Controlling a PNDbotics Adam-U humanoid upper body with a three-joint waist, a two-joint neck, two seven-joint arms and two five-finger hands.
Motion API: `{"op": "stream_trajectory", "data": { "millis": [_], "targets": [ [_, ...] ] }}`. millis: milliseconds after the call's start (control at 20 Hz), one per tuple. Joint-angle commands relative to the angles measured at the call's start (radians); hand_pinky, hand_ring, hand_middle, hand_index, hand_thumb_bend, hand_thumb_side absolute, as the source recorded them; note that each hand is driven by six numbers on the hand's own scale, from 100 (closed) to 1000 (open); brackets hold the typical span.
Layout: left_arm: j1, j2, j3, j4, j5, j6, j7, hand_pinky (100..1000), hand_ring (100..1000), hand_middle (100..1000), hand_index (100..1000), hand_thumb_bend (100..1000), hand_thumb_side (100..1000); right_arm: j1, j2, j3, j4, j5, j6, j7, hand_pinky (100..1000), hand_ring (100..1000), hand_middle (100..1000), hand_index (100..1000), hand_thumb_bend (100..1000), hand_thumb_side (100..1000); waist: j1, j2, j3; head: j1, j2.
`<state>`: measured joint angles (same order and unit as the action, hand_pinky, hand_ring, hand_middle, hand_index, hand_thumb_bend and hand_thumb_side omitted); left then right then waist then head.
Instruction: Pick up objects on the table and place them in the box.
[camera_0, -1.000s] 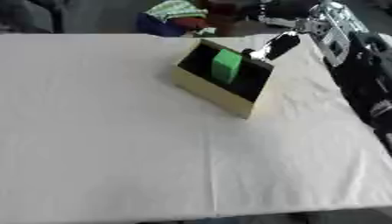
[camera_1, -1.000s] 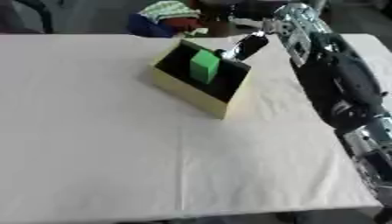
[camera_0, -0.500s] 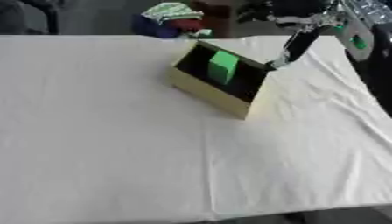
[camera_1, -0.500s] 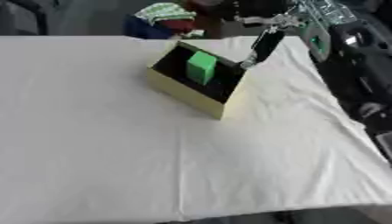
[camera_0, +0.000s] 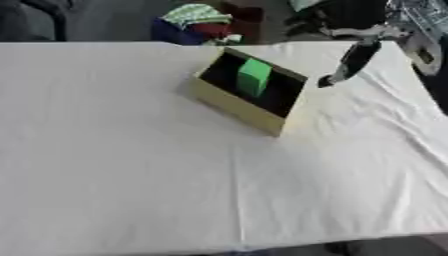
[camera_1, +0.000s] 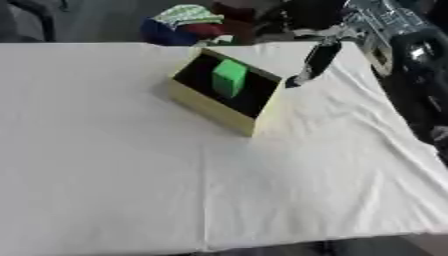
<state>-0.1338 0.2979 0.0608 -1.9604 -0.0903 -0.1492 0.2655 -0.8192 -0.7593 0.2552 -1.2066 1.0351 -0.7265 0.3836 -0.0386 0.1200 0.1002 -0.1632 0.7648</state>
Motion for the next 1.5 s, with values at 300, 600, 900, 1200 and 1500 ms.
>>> {"op": "stream_trajectory", "data": {
  "millis": [300,600,900,1200,1500],
  "targets": [
    [-0.01,0.02,0.011,-0.011,-0.005,-0.001,0.004,629,469,456,619,100,701,0.126,-0.144,-0.078,-0.115,-0.062,0.056,-0.029,911,1000,1000,1000,562,460,-0.001,-0.003,-0.014,0.01,-0.007],
    [-0.01,0.019,0.012,-0.011,-0.006,-0.001,0.005,630,469,456,619,100,702,0.217,-0.181,-0.127,-0.168,-0.108,0.1,-0.039,908,1000,1000,1000,518,453,-0.002,0.0,-0.018,0.013,-0.006],
    [-0.009,0.018,0.012,-0.01,-0.007,-0.001,0.005,630,469,456,619,100,703,0.268,-0.195,-0.156,-0.196,-0.133,0.127,-0.039,905,1000,1000,1000,524,422,-0.002,0.002,-0.02,0.016,-0.003],
    [-0.009,0.018,0.012,-0.01,-0.007,-0.001,0.005,629,470,456,620,100,702,0.295,-0.2,-0.171,-0.199,-0.146,0.142,-0.036,904,1000,1000,1000,512,434,0.0,0.003,-0.021,0.015,-0.002],
    [-0.008,0.02,0.012,-0.01,-0.007,-0.001,0.004,630,470,456,620,100,701,0.307,-0.203,-0.178,-0.199,-0.152,0.147,-0.033,903,1000,1000,1000,511,433,0.002,0.0,-0.025,0.014,-0.002]
  ]
}}
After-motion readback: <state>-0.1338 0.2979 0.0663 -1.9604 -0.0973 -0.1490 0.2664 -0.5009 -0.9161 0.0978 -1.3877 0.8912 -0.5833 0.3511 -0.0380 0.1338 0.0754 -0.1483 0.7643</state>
